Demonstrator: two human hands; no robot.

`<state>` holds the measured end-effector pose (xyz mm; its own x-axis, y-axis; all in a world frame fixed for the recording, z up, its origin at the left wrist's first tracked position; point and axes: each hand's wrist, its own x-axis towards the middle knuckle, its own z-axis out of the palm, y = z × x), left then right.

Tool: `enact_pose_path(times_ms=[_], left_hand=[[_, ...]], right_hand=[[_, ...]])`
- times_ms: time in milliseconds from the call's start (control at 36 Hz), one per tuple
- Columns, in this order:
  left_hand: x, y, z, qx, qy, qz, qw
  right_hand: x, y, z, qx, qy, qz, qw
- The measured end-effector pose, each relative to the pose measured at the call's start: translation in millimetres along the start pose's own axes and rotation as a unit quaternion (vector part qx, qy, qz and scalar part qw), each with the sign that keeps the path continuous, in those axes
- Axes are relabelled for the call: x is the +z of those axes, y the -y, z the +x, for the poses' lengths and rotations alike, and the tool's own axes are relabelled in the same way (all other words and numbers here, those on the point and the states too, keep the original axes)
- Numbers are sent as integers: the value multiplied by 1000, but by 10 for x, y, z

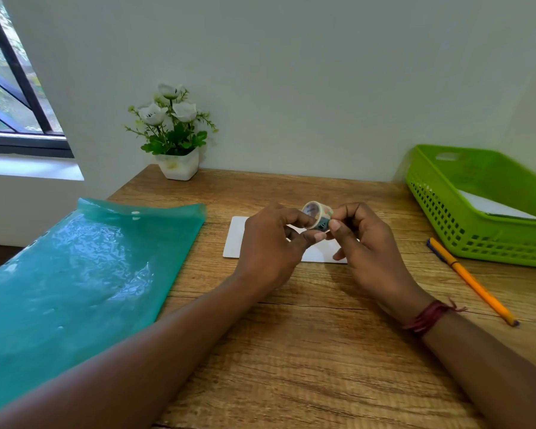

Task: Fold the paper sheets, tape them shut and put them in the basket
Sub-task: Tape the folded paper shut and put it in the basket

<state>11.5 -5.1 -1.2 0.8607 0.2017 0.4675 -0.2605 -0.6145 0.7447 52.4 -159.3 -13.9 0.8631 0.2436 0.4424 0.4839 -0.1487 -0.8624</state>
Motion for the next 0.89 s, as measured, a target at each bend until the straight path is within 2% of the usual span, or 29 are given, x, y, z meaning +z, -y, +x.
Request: enact_pose_path(times_ms=[306,611,889], left_hand=[[16,3,4,-10,11,0,1000],[20,16,17,-15,22,-31,999],[20,24,12,-15,36,-40,998]], right_hand=[[-2,0,-5,-19,5,-5,1000],[-41,87,-14,-32,-75,-59,995],[-46,100,-11,-28,-91,-33,995]])
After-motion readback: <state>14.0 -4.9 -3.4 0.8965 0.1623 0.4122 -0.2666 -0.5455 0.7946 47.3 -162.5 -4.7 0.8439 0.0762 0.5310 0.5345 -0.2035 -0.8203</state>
